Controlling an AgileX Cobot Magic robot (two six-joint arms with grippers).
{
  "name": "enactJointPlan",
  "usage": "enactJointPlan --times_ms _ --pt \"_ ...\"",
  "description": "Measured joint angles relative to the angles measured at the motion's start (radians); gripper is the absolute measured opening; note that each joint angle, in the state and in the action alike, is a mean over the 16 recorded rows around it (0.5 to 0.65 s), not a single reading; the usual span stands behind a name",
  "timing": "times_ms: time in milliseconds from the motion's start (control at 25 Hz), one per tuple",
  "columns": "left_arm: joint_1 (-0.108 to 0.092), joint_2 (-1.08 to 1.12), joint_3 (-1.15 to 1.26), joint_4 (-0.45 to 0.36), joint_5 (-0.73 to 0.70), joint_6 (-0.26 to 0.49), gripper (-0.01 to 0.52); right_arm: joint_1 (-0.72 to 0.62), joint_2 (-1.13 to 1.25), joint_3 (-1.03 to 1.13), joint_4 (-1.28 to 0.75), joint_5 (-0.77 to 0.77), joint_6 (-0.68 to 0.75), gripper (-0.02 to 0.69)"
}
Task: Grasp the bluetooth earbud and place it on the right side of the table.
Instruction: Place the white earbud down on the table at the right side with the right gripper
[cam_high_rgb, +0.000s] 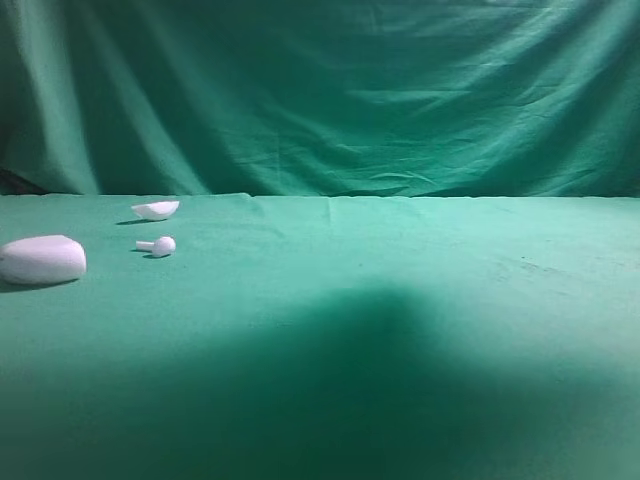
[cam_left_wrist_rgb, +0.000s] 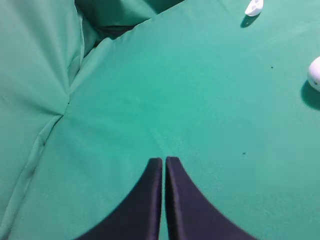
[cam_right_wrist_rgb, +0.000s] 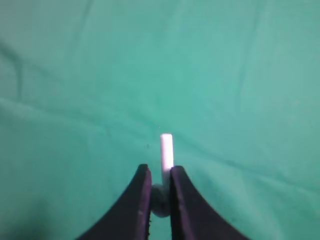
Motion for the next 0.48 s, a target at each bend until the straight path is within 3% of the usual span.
enactJointPlan --times_ms 240,480 --pt "0.000 0.000 0.000 0.000 0.000 0.000 0.000 -0.076 -0.100 0.395 -0.002 -0.222 0.038 0.089" --pt "0.000 0.000 0.000 0.000 0.000 0.000 0.000 -0.105 -0.079 0.588 -0.006 -0.409 0.061 0.089"
